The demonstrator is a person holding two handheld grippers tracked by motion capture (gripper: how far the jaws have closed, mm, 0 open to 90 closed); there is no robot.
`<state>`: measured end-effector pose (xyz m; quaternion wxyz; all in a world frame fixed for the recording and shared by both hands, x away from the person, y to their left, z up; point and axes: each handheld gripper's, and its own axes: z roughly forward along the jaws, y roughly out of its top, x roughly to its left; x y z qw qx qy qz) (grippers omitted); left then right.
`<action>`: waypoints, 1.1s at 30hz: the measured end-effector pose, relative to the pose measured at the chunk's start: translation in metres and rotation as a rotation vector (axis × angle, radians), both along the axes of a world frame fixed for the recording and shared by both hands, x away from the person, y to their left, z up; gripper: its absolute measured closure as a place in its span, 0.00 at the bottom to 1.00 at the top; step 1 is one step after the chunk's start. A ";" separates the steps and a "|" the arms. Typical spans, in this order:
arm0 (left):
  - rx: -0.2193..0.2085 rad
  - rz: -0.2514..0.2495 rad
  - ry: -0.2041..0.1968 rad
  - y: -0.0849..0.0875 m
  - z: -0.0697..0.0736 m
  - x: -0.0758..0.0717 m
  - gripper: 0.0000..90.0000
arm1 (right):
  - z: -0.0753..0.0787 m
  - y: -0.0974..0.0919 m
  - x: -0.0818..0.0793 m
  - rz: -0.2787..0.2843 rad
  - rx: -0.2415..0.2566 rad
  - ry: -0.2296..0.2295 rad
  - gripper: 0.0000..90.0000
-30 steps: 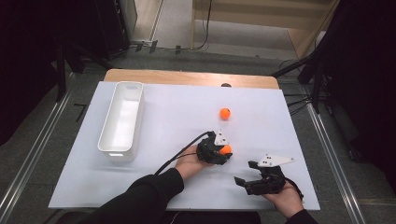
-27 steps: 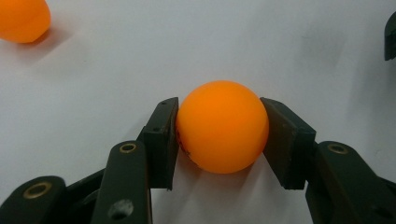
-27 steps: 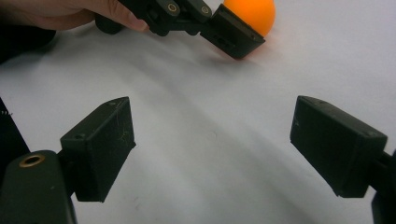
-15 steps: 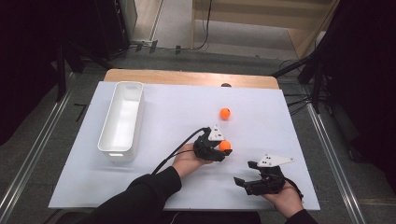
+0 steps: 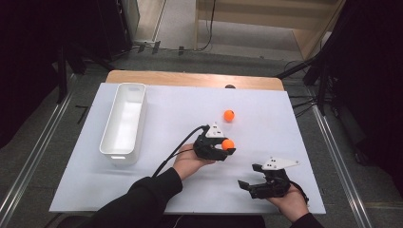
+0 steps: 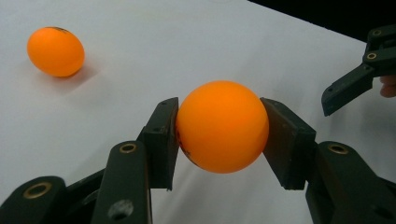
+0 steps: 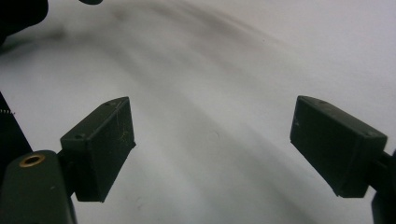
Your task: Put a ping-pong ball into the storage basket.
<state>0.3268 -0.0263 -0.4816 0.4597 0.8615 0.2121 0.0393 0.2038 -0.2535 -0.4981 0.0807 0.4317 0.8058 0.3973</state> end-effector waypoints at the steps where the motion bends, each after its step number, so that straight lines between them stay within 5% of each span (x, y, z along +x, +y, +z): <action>1: -0.005 0.003 0.004 0.001 0.001 0.000 0.56 | 0.000 0.000 0.000 0.000 0.000 0.001 0.14; 10: -0.041 0.018 0.028 0.008 0.008 0.003 0.56 | 0.000 0.001 0.000 0.001 -0.001 0.000 0.14; 33: -0.038 0.006 -0.024 0.019 0.022 0.000 0.56 | 0.000 0.003 0.002 0.014 -0.007 -0.009 0.14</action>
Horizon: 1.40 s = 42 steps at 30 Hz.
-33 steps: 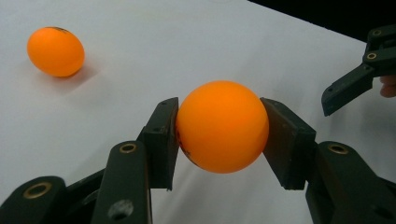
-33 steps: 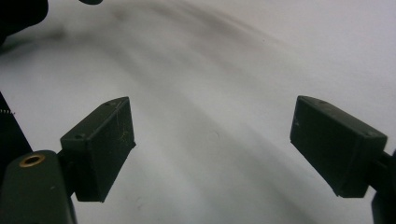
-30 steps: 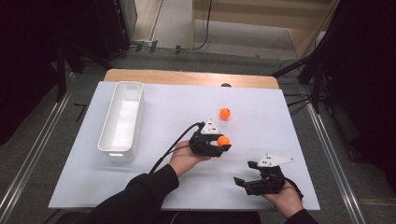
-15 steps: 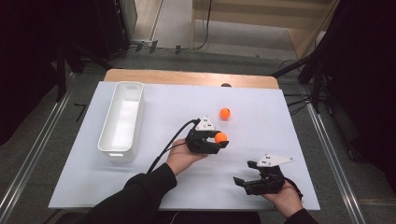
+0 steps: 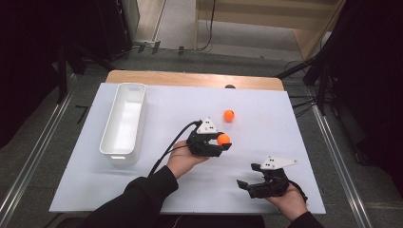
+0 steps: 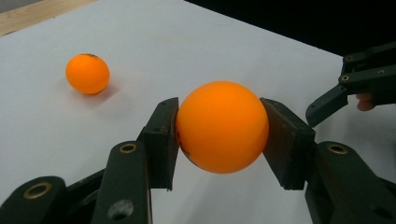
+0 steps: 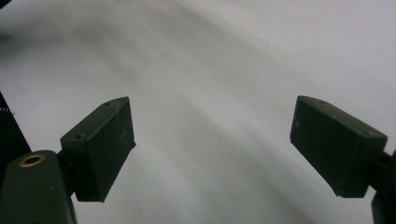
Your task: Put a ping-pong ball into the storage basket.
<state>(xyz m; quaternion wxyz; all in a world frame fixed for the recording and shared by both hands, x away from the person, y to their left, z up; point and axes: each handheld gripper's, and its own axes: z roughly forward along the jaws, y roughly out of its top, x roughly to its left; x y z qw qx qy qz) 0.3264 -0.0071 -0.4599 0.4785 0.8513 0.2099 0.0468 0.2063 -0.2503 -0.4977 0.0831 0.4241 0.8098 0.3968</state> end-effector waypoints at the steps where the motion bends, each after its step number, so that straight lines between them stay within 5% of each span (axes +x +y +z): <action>1: 0.000 0.001 -0.002 0.001 0.000 0.000 0.56 | 0.000 0.000 0.000 0.000 0.000 0.001 0.14; 11: 0.010 -0.006 -0.023 0.006 0.006 -0.002 0.56 | 0.001 0.001 0.001 0.011 0.002 -0.004 0.14; 42: -0.014 0.030 0.021 0.037 0.036 0.008 0.56 | 0.002 0.002 0.002 0.012 -0.001 -0.008 0.14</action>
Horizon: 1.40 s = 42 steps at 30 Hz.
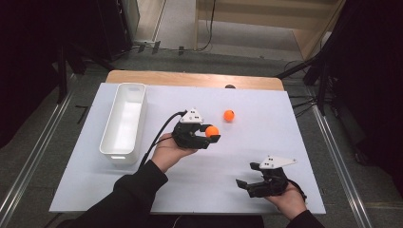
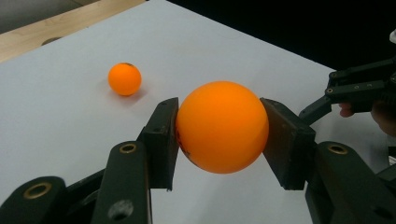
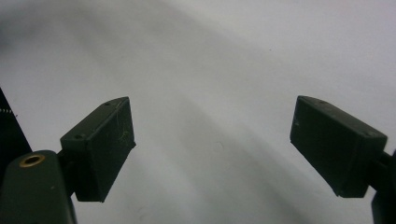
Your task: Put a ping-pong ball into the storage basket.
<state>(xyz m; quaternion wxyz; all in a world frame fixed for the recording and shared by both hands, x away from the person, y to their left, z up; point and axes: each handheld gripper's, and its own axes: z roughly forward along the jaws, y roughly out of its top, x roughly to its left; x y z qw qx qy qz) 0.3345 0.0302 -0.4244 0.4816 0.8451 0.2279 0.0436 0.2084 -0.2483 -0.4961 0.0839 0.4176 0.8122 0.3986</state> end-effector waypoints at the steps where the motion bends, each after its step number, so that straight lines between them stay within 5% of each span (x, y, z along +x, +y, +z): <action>1: 0.000 -0.001 0.004 0.001 0.001 0.001 0.56 | 0.000 0.000 0.000 0.001 0.000 0.001 0.14; 21: 0.008 0.036 0.020 0.019 0.010 0.006 0.56 | 0.000 0.001 0.001 0.004 -0.002 0.004 0.14; 27: 0.040 0.058 -0.004 0.024 0.014 0.008 0.56 | 0.000 0.001 0.001 0.006 -0.001 0.004 0.14; 42: 0.014 0.095 0.030 0.040 0.023 0.016 0.56 | 0.000 0.001 0.002 0.006 -0.004 0.001 0.14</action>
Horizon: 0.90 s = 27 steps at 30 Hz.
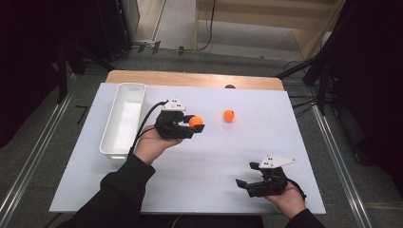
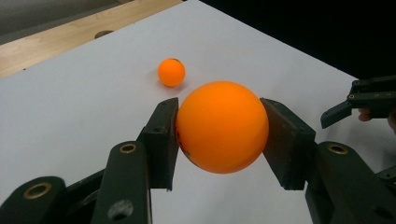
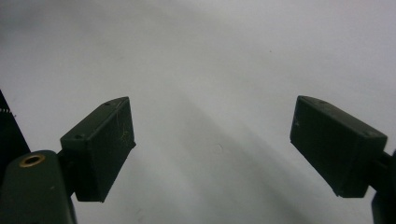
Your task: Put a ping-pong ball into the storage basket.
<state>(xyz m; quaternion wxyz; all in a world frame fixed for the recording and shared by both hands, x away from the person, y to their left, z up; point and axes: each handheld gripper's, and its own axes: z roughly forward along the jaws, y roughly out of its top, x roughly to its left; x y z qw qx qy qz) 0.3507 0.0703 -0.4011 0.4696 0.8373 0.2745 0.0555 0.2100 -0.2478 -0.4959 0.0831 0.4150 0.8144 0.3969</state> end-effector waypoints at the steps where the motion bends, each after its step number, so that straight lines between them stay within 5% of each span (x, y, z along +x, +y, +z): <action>1: 0.006 0.004 0.000 0.001 0.000 0.000 0.56 | 0.000 0.000 0.000 0.000 0.000 0.000 0.14; 12: 0.011 0.041 -0.005 0.014 0.008 0.006 0.56 | 0.000 0.000 0.000 -0.001 0.001 0.001 0.14; 21: 0.021 0.054 0.035 0.022 0.011 0.011 0.56 | -0.001 0.000 0.000 -0.005 0.001 0.003 0.14; 27: 0.026 0.076 0.018 0.029 0.015 0.013 0.56 | -0.001 0.000 0.000 -0.004 -0.001 0.001 0.14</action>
